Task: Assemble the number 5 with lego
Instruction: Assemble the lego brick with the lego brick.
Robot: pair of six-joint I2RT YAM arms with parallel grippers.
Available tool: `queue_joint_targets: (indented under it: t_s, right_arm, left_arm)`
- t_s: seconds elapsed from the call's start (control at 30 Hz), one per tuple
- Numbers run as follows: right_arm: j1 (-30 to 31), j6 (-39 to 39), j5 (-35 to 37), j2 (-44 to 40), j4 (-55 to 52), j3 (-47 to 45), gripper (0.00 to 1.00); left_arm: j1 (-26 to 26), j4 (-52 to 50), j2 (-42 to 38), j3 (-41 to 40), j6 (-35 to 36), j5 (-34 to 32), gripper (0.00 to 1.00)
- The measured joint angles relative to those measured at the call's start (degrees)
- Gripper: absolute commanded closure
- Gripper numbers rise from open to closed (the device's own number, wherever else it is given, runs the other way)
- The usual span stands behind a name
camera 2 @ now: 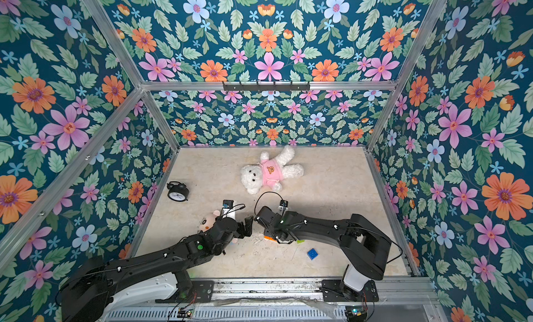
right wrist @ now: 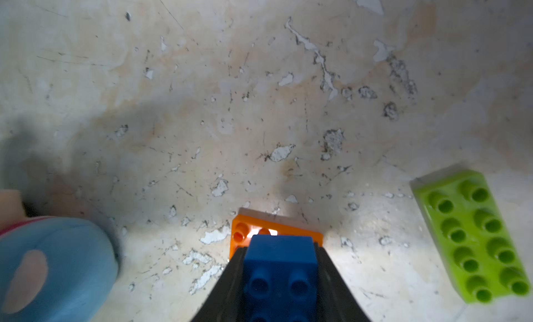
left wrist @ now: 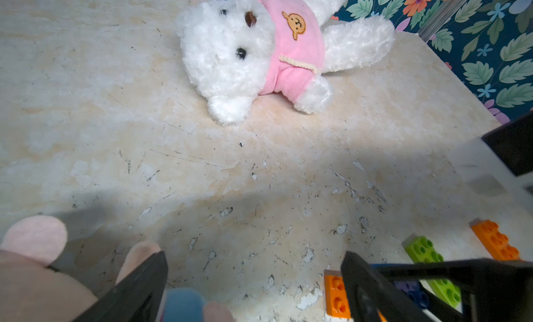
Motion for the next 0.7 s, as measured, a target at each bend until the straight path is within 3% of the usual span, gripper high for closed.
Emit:
queue_joint_targets:
  t_s: [0.33,0.7]
  right_arm:
    - [1.2,4.2,0.6,3.0,-1.7,-0.4,0.85]
    - [1.2,4.5,1.0,3.9,-0.2,-0.1,0.82]
  left_arm:
    - [0.0,-1.4,-5.4,-3.8,-0.6,-3.0,0.01]
    - [0.0,-0.7,-5.0,-4.1,-0.6,-3.1,0.01]
